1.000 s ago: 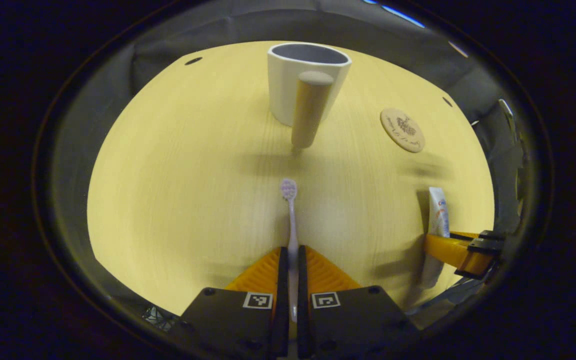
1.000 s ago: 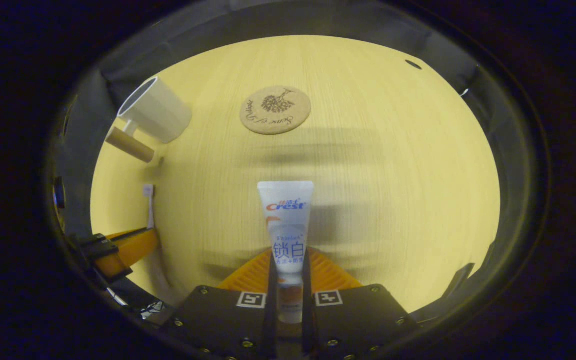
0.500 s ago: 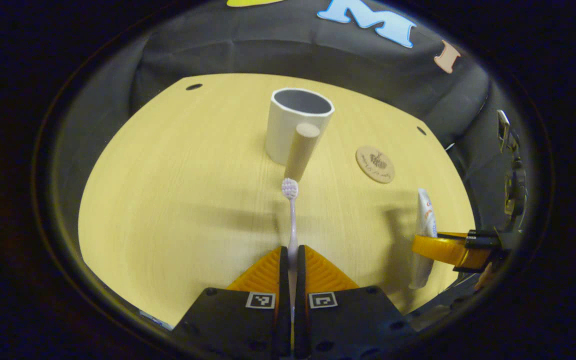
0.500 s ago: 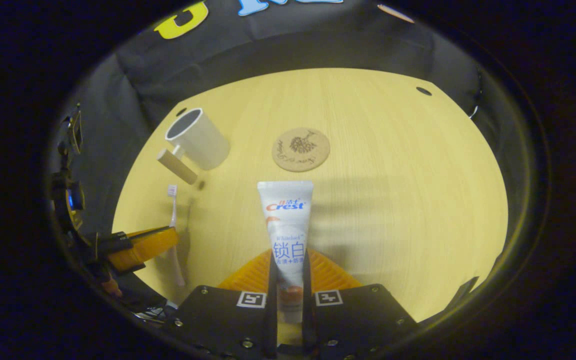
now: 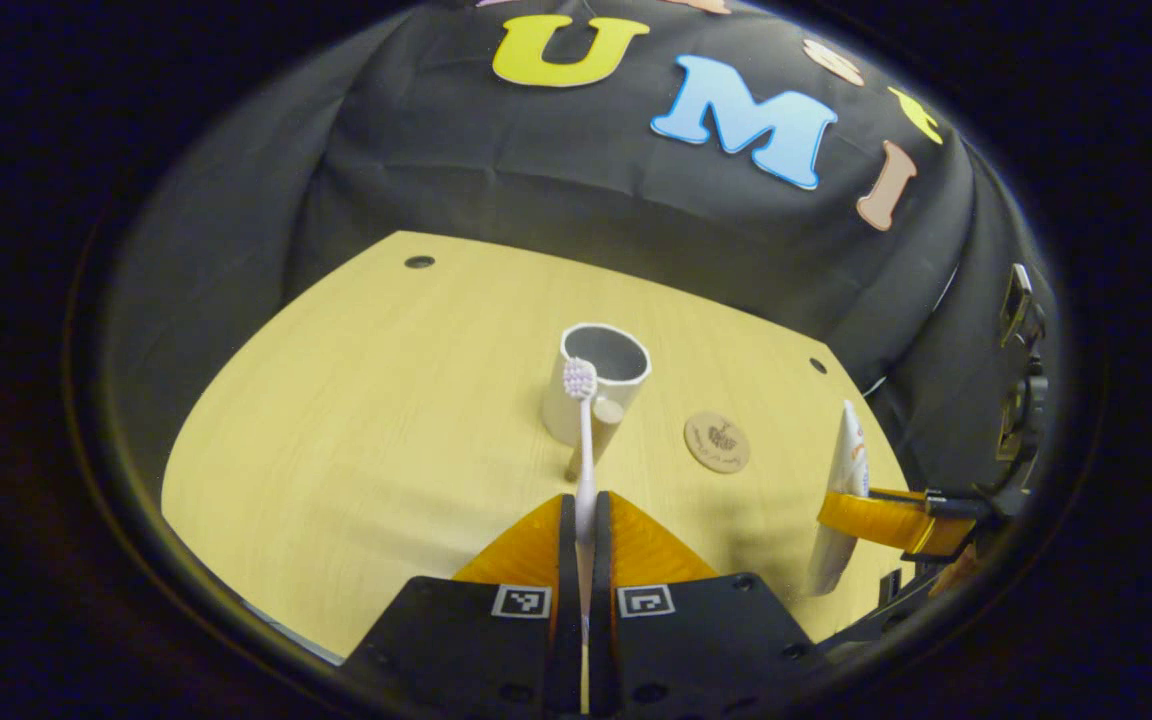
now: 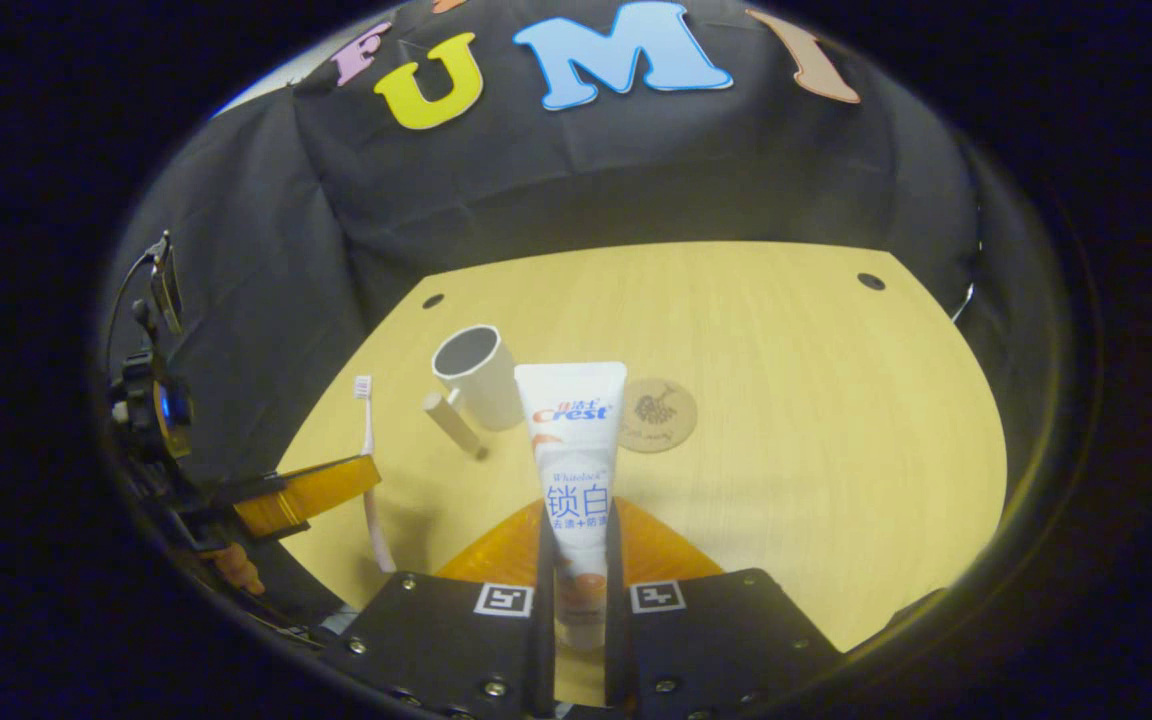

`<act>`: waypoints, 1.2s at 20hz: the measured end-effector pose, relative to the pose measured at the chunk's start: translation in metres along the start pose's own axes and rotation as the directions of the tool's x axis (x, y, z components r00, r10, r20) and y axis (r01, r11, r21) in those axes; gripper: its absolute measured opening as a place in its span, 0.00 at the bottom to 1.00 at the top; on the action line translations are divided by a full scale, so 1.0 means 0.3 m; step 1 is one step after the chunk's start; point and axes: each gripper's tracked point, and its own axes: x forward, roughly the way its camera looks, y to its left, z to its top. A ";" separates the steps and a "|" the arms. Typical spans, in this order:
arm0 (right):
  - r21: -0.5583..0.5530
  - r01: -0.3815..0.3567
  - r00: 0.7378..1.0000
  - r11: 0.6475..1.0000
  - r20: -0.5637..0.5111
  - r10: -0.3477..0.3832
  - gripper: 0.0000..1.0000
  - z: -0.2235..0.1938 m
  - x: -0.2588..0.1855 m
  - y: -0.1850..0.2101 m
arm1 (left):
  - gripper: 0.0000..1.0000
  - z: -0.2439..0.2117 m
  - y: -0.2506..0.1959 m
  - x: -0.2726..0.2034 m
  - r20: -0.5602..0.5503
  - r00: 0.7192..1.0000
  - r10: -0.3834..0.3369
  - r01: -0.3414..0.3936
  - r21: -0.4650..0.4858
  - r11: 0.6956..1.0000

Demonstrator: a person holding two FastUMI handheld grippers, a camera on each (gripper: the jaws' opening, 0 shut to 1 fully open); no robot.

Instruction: Put the toothbrush and toothpaste on the desktop into the cup, then pick up the cup and place it on the coaster on the desktop.

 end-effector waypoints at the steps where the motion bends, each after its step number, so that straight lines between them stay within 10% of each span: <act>1: -0.005 -0.006 1.000 1.000 0.029 0.006 0.21 0.025 -0.011 0.010 | 0.10 0.035 -0.004 -0.007 0.037 0.999 -0.008 0.008 -0.002 1.000; 9: -0.077 -0.005 0.978 0.997 0.210 0.022 0.20 0.165 -0.096 0.040 | 0.10 0.334 -0.035 -0.070 0.307 0.950 -0.047 0.056 -0.020 0.998; 18: -0.057 0.021 0.965 0.998 0.261 -0.006 0.21 0.251 -0.087 0.020 | 0.10 0.654 -0.083 -0.015 0.558 0.822 -0.113 0.170 -0.052 0.984; 24: -0.068 0.052 0.968 0.996 0.249 -0.034 0.21 0.265 -0.052 0.004 | 0.09 0.704 -0.091 0.166 0.551 0.827 -0.116 0.166 -0.042 0.985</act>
